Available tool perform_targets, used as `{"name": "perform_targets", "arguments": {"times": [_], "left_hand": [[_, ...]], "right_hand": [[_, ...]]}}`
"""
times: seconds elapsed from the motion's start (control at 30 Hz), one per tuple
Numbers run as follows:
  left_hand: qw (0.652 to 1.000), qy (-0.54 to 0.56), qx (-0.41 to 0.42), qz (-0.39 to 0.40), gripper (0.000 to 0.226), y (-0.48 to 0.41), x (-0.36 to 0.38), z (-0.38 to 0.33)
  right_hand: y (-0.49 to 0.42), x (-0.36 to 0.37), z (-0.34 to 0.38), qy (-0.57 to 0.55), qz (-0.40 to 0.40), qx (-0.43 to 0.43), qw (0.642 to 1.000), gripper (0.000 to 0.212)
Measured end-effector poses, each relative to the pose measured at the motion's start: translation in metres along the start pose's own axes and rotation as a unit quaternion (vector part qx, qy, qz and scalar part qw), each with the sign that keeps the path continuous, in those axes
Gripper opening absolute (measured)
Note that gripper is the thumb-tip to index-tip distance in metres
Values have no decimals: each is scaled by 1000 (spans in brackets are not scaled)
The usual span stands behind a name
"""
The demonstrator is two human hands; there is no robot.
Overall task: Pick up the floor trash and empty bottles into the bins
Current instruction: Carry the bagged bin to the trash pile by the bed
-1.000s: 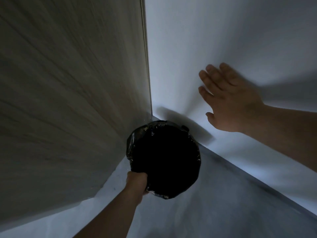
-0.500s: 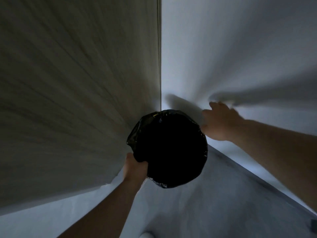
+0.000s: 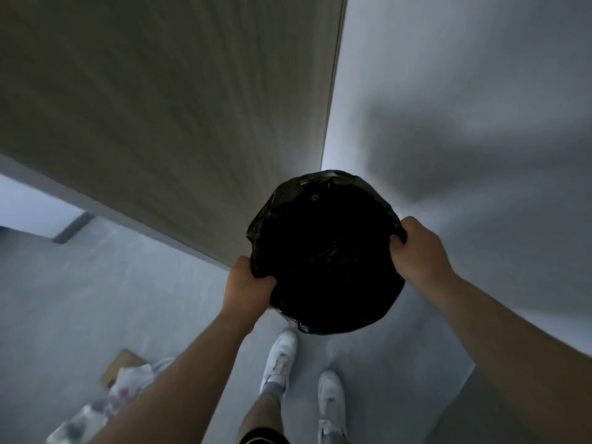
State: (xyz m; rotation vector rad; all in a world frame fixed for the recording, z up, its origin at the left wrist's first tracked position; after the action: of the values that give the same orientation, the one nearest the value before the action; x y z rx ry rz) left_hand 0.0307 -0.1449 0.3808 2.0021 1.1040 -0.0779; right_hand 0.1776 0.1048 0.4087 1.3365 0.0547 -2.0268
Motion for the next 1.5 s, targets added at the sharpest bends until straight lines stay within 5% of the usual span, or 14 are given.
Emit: {"name": "perform_targets", "arguments": {"times": [0.37, 0.57, 0.87, 1.2, 1.5], "left_hand": [[977, 85, -26, -191, 17, 218, -175, 41], [927, 233, -27, -293, 17, 314, -257, 103], [873, 270, -50, -403, 21, 419, -380, 241], [824, 329, -44, -459, 18, 482, -455, 331], [786, 342, -124, -501, 12, 464, -508, 361]], "right_hand": [[185, -42, 151, -100, 71, -203, 971, 29], [266, -18, 249, -105, 144, -313, 933, 21], [408, 79, 387, -57, 223, -433, 871, 19], [511, 176, 469, -18, 258, -499, 827, 28], [525, 249, 543, 11, 302, -517, 801, 29]]}}
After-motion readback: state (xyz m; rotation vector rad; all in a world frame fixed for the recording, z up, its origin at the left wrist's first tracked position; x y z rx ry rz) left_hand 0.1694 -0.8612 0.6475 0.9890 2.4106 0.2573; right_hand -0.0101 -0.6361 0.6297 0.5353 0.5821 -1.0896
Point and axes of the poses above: each hand's wrist, its own y-axis away from the middle knuckle, its own x-axis out of the palm, z = x × y, the point moved 3 cm from there along -y, towards the middle knuckle
